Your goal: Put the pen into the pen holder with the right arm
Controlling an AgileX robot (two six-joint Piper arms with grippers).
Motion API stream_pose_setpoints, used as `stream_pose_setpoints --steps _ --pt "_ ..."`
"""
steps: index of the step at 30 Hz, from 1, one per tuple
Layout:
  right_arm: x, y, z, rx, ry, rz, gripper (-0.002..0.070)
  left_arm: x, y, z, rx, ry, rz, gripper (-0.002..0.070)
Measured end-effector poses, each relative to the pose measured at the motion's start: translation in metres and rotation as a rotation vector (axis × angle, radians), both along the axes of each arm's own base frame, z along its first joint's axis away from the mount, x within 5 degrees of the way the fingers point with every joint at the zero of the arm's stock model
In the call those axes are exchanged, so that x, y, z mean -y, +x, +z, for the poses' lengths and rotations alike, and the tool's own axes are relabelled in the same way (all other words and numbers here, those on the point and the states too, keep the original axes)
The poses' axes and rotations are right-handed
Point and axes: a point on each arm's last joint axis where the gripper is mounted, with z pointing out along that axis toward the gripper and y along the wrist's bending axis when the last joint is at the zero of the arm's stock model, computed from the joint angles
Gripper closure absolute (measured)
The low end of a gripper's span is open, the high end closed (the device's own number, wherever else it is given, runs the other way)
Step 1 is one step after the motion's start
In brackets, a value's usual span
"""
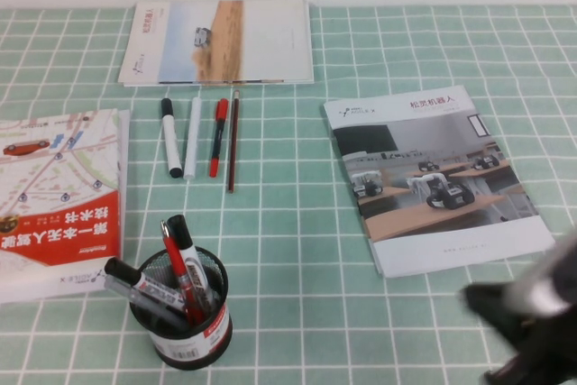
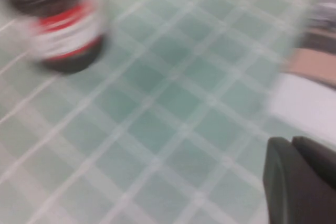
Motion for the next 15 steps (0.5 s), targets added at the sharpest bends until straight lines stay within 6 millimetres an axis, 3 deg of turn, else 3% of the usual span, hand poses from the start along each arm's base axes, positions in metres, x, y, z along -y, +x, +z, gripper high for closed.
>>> stream_pose_setpoints --steps 4,7,12,15 --pt "0.043 0.002 -0.020 0.065 0.086 -0.194 0.0695 0.000 0.000 0.000 0.000 0.000 0.000 0.0679" --pt "0.076 -0.010 -0.042 0.127 0.133 -0.361 0.0695 0.000 0.000 0.000 0.000 0.000 0.000 0.0679" --pt "0.102 -0.037 -0.068 0.234 0.174 -0.522 0.0695 0.000 0.000 0.000 0.000 0.000 0.000 0.0679" --pt "0.108 -0.046 -0.069 0.300 0.194 -0.562 0.0695 0.000 0.000 0.000 0.000 0.000 0.000 0.0679"
